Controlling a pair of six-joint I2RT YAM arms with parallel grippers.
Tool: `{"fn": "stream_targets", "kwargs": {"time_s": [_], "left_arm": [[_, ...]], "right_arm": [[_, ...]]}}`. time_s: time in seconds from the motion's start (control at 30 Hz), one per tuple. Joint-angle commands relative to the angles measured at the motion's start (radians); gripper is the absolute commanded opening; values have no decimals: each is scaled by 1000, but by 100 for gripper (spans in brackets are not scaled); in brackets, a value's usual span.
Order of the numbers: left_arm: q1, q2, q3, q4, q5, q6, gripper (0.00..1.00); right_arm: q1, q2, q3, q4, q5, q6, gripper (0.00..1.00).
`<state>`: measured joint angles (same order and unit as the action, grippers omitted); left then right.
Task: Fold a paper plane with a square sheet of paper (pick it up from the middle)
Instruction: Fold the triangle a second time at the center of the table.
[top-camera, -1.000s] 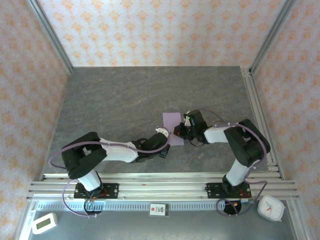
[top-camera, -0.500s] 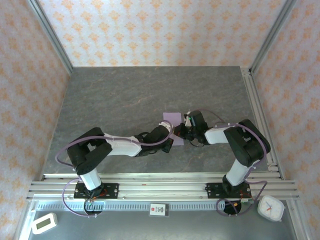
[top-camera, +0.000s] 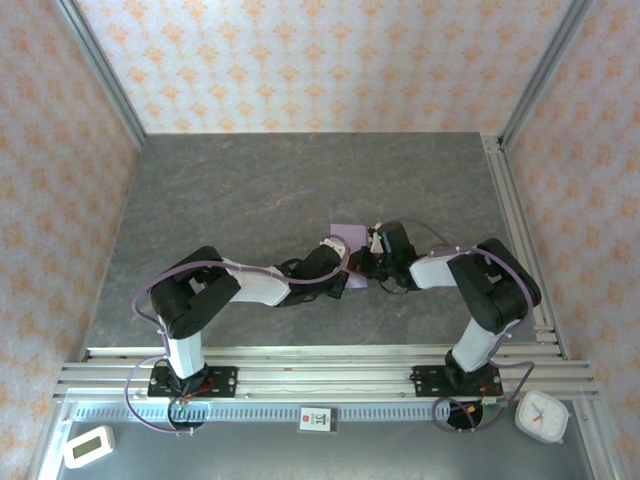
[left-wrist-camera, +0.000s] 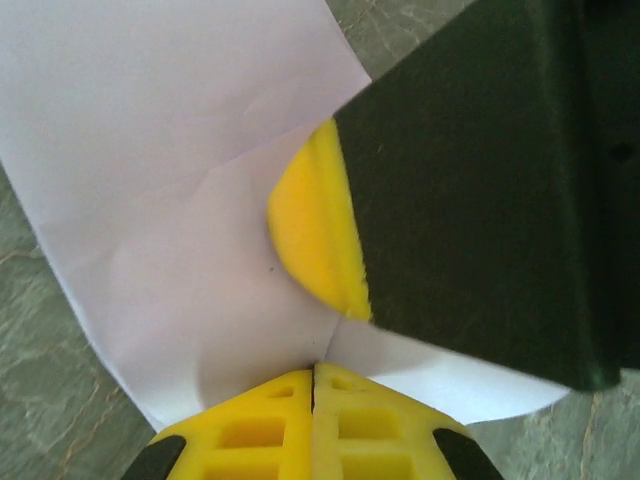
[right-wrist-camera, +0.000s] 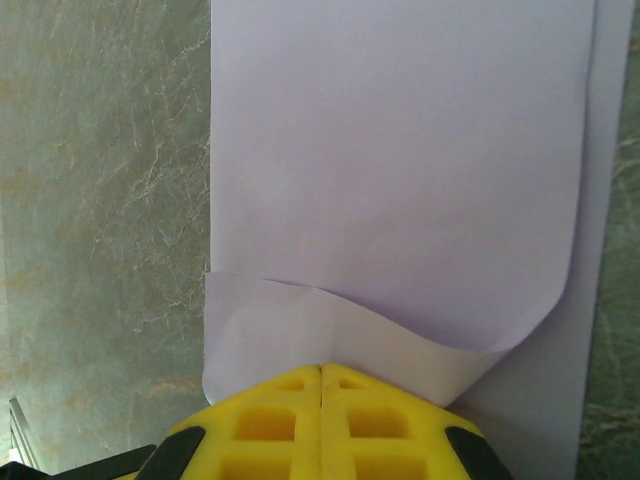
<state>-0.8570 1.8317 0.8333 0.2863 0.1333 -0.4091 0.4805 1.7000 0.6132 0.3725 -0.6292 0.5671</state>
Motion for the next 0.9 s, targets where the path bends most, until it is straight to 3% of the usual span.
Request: {"fn": "stream_targets", "kwargs": {"time_s": [0.0,0.2,0.87], "left_arm": [[5,56,-1,-91,-25,20,0],[-10,70,-52,-135,-13,21,0],[-25,116,-173,-64,25,4,0]], "right_arm": [[-8,23,24,-141,30,-24,0],[-16,27,113,-268,104,-105,0],[-172,44,111,-229,59,-132,0]]}}
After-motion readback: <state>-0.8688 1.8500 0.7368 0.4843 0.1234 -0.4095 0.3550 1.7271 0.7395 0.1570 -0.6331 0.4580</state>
